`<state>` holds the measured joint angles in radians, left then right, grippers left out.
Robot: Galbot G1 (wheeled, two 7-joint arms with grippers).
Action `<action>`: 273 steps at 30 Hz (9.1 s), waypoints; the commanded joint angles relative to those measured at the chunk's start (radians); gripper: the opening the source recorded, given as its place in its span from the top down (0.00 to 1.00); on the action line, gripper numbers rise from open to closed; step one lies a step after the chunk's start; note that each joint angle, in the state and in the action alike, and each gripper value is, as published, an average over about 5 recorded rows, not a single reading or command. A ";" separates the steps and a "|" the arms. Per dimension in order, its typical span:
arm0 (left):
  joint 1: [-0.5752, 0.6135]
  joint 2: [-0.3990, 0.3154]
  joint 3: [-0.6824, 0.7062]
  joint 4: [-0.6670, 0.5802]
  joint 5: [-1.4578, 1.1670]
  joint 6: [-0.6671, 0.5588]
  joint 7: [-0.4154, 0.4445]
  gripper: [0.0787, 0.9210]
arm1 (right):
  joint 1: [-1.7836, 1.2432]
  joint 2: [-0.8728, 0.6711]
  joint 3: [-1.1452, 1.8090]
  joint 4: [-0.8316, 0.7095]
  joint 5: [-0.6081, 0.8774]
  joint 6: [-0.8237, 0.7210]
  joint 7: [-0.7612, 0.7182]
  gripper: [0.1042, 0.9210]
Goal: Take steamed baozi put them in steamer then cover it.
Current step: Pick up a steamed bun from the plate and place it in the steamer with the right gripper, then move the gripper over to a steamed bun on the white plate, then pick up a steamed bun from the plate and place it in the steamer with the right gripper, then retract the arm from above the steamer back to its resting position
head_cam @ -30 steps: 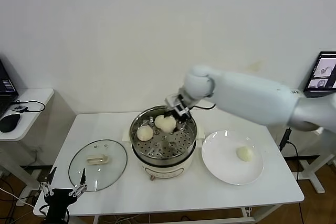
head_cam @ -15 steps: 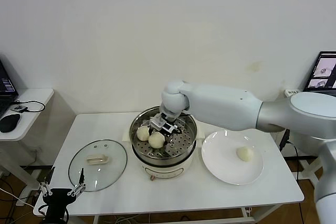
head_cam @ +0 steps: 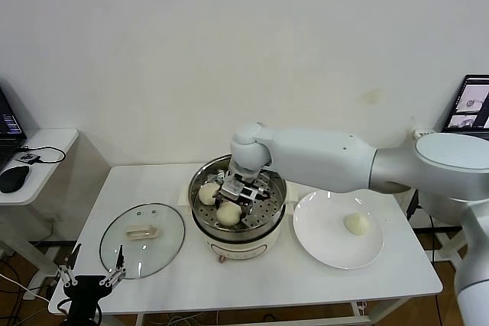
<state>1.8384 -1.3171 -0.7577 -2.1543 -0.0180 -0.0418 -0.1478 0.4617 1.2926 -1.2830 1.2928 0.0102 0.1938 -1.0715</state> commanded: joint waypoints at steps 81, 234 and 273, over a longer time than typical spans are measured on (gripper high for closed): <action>0.014 0.042 -0.018 0.021 0.012 0.003 0.004 0.12 | -0.676 -0.525 0.743 -0.170 -0.408 -0.350 -0.023 0.18; -0.167 0.108 0.026 0.237 0.647 0.033 -0.068 0.12 | -1.952 0.001 2.108 0.650 0.004 -0.098 0.872 0.12; -0.559 0.205 0.212 0.668 1.212 0.011 -0.015 0.12 | -2.144 0.208 2.231 0.650 -0.023 -0.082 0.876 0.12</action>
<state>1.3976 -1.1180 -0.5680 -1.5878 1.1464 -0.0328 -0.1626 -1.6541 1.4799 0.9270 1.9438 0.0012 0.1041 -0.1936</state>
